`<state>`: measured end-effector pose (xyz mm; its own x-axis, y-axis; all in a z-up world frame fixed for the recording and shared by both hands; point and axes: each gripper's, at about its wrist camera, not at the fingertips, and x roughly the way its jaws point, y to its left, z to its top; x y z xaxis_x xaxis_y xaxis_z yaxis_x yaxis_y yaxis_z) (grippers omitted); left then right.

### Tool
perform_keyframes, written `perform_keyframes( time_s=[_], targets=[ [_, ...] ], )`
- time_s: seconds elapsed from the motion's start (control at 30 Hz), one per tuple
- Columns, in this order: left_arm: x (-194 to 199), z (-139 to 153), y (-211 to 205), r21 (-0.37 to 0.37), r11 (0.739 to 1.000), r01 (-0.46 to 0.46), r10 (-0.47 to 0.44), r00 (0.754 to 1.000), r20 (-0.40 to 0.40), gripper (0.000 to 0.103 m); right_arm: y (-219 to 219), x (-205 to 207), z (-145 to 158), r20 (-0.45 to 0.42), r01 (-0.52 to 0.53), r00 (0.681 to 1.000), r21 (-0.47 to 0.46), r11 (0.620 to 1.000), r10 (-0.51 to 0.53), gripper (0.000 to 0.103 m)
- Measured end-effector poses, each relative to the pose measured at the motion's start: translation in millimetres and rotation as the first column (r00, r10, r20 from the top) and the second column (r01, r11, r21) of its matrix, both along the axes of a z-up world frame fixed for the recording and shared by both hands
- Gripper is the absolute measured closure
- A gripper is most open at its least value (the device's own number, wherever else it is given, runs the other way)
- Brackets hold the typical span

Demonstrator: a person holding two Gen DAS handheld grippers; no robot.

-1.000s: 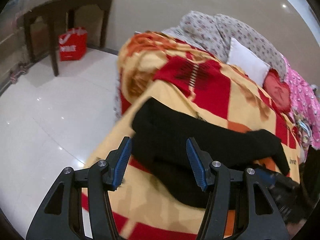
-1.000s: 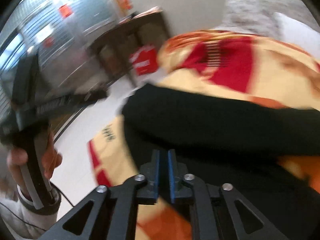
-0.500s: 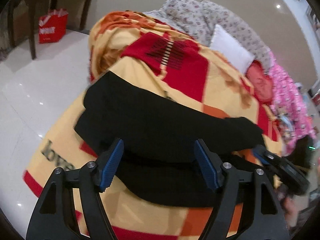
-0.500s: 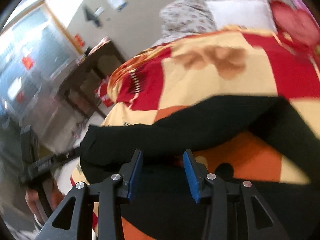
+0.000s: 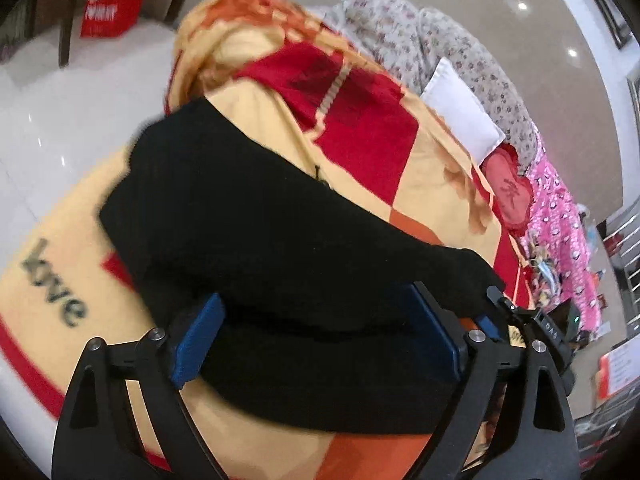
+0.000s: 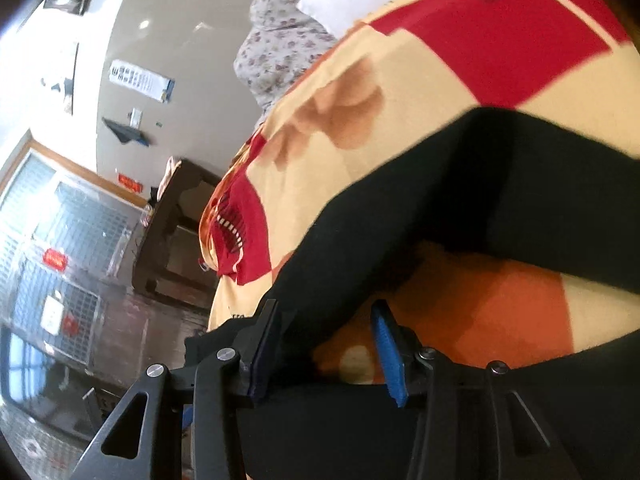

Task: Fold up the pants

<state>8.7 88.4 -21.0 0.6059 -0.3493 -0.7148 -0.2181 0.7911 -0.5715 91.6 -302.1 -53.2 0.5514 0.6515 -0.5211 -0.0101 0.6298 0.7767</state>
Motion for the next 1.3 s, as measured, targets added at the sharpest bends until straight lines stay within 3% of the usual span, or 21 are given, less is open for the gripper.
perform_keyframes(
  time_s=[0.03,0.07,0.13,0.17,0.2,0.27,0.37,0.47,0.53,0.57,0.67,0.8,0.97,1.17,1.3],
  targets=[
    [6,-5,0,-0.028,1.0,-0.001,0.001,1.0,-0.012,0.014,-1,3,-2,0.007,0.007,1.0,0.028,1.0,-0.007,0.06],
    [9,-8,2,-0.04,0.999,-0.008,0.008,1.0,-0.017,0.016,-4,4,-4,0.017,0.015,1.0,0.054,0.998,-0.016,0.073],
    [9,-4,4,-0.01,1.0,-0.028,0.028,1.0,-0.01,0.048,-8,6,-2,0.047,0.024,0.999,0.054,0.998,-0.027,0.092],
    [8,2,5,0.014,1.0,-0.019,0.019,1.0,0.012,0.071,-6,3,5,0.08,0.017,0.997,0.025,1.0,-0.019,0.095],
    [6,6,7,0.028,1.0,-0.011,0.01,0.999,0.03,0.083,-5,0,12,0.104,0.01,0.995,-0.001,1.0,-0.01,0.096],
    [0,18,12,0.055,0.998,0.007,-0.011,0.997,0.075,0.088,1,-14,33,0.167,-0.024,0.985,-0.06,0.998,0.034,0.098],
    [-15,35,22,0.092,0.996,0.021,-0.033,0.991,0.13,0.089,16,-49,68,0.247,-0.104,0.959,-0.151,0.983,0.14,0.098],
    [-34,38,35,0.189,0.982,0.004,-0.029,0.991,0.131,0.089,35,-89,82,0.242,-0.173,0.942,-0.241,0.955,0.232,0.098],
    [-36,27,42,0.208,0.978,0.007,-0.027,0.995,0.093,0.089,40,-107,72,0.196,-0.181,0.95,-0.295,0.938,0.245,0.098],
    [-36,18,44,0.22,0.976,0.001,-0.015,0.998,0.063,0.089,40,-110,60,0.157,-0.191,0.956,-0.315,0.93,0.25,0.093],
    [-40,4,43,0.236,0.972,0.001,-0.007,1.0,0.025,0.089,26,-115,17,-0.031,-0.246,0.968,-0.338,0.908,0.25,0.086],
    [-43,7,43,0.243,0.97,-0.004,-0.004,0.999,0.034,0.089,-9,-132,23,0.001,-0.191,0.98,-0.314,0.93,0.201,0.079],
    [-41,5,39,0.241,0.97,-0.02,0.013,0.999,0.029,0.089,-74,-138,33,0.041,0.017,0.999,-0.36,0.933,-0.002,0.073],
    [-39,5,39,0.248,0.968,-0.02,0.017,1.0,0.015,0.089,-129,-131,18,0.008,0.213,0.974,-0.386,0.897,-0.228,0.072],
    [-37,4,37,0.258,0.966,-0.021,0.02,1.0,0.006,0.089,-145,-133,3,-0.022,0.245,0.965,-0.29,0.925,-0.262,0.072]
  ],
)
